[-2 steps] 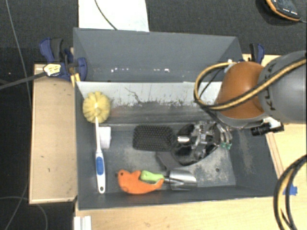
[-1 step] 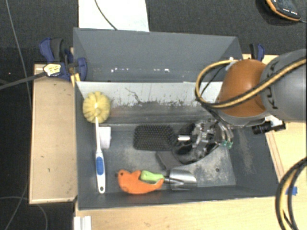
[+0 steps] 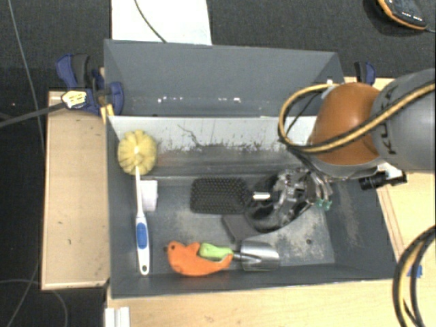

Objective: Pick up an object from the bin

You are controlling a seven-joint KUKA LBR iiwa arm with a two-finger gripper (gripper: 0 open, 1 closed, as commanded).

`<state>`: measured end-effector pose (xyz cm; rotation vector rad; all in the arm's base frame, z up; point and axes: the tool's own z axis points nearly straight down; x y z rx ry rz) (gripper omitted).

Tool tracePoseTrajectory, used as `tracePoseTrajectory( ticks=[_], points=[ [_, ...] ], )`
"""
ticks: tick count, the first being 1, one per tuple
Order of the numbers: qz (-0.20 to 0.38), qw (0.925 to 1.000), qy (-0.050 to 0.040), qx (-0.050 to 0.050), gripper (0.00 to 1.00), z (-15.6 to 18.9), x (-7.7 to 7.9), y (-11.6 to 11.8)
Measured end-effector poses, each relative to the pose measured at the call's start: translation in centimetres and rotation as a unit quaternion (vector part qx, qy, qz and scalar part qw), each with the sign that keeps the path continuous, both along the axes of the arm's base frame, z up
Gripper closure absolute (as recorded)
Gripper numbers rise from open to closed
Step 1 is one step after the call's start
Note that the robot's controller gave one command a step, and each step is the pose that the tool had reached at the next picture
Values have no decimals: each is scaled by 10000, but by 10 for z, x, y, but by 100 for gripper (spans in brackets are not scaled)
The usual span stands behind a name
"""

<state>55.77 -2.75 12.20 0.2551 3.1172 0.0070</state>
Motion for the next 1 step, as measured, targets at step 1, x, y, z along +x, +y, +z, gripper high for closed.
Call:
tracePoseTrajectory(
  ticks=[1],
  points=[
    [1, 10000, 21, 3, 100, 7, -1, 0]
  ],
)
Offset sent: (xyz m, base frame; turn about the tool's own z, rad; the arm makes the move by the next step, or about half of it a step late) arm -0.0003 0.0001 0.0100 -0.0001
